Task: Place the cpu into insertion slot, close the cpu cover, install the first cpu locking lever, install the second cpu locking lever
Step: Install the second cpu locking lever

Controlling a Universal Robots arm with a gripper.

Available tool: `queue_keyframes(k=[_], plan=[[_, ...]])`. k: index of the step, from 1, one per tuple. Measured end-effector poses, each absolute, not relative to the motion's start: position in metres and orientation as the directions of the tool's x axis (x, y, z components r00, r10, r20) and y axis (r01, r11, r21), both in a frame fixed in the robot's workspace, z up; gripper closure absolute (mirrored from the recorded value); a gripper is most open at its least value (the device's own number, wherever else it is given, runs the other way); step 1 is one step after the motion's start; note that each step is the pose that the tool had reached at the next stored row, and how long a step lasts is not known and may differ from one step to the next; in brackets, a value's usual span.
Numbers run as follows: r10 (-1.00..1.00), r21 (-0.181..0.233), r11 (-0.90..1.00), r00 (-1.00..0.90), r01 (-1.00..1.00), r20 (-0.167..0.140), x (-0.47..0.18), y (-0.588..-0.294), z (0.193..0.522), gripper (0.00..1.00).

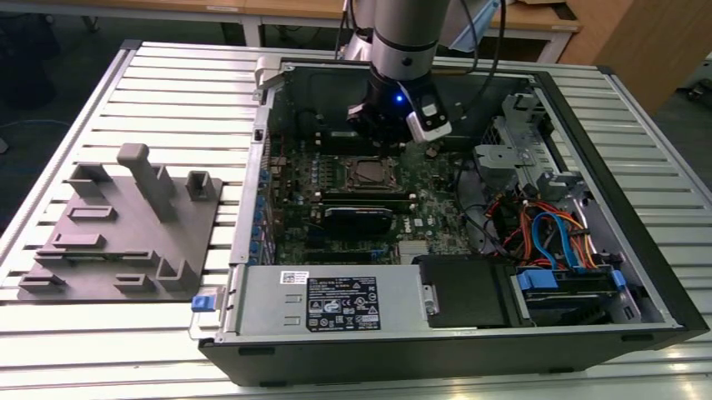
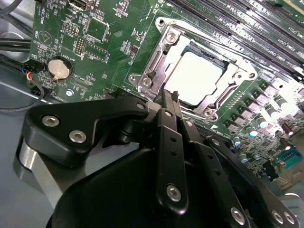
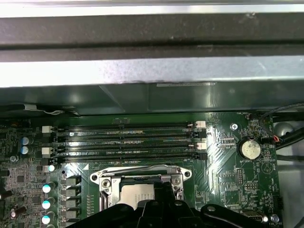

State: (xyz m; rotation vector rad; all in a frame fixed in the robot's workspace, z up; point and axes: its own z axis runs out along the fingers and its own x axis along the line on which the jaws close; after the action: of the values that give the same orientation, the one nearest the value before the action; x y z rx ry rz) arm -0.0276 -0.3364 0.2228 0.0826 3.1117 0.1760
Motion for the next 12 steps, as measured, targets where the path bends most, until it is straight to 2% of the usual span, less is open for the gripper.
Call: queue_keyframes(k=[12], plan=[[0.054,0.113,0.992,-0.998,0.051,-0.021,-0.0277,-0.3377,0.2231,0.9]])
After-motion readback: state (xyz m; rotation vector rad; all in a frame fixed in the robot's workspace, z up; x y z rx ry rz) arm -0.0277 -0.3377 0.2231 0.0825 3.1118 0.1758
